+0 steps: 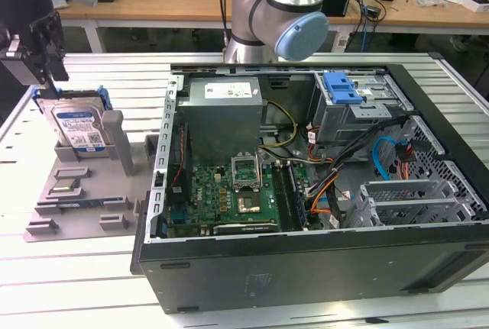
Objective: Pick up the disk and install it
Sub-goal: 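Pick up the disk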
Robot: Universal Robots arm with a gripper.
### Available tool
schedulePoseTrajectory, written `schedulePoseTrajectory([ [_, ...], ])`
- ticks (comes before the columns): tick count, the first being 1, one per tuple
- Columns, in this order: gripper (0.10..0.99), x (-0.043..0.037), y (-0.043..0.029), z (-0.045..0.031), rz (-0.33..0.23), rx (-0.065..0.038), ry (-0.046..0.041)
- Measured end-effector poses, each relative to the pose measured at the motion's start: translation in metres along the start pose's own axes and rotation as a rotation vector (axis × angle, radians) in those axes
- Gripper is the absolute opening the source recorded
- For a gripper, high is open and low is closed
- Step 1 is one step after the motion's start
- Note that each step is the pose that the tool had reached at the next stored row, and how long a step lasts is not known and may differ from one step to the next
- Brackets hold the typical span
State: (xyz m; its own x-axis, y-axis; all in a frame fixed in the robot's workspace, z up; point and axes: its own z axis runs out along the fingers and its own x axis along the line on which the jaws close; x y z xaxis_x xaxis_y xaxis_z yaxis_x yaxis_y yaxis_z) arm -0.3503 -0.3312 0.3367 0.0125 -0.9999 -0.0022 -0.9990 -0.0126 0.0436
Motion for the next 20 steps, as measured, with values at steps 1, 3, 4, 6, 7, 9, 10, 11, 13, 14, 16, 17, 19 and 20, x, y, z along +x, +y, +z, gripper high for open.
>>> schedulePoseTrajectory([
  [1,0.541,-0.0018,-0.0001,0.0035,-0.008,0.0,0.0012],
  [3,0.541,-0.0019,-0.0004,0.0077,-0.014,0.0,0.0019],
  [4,0.541,-0.002,-0.0005,0.0108,-0.018,0.0,0.0022],
  [6,0.541,-0.002,-0.0007,0.0146,-0.021,0.0,0.0023],
  [7,0.541,-0.0018,-0.0007,0.0178,-0.022,0.0,0.0024],
  [9,0.541,-0.0014,-0.0009,0.0222,-0.023,0.0,0.0025],
  [10,0.541,-0.0014,-0.001,0.0244,-0.024,0.0,0.0025],
  [11,0.541,-0.0014,-0.0011,0.0263,-0.024,0.0,0.0025],
  [13,0.541,-0.0013,-0.0014,0.032,-0.024,0.0,0.0025],
  [14,0.541,-0.0013,-0.0015,0.0336,-0.024,0.0,0.0025],
  [16,0.541,-0.0013,-0.0019,0.0389,-0.025,0.0,0.0025],
  [17,0.541,-0.0013,-0.0023,0.0423,-0.025,0.0,0.0025],
  [19,0.541,-0.0013,-0.0027,0.0453,-0.025,0.0,0.0025],
  [20,0.541,-0.0013,-0.0029,0.0471,-0.025,0.0,0.0025],
])
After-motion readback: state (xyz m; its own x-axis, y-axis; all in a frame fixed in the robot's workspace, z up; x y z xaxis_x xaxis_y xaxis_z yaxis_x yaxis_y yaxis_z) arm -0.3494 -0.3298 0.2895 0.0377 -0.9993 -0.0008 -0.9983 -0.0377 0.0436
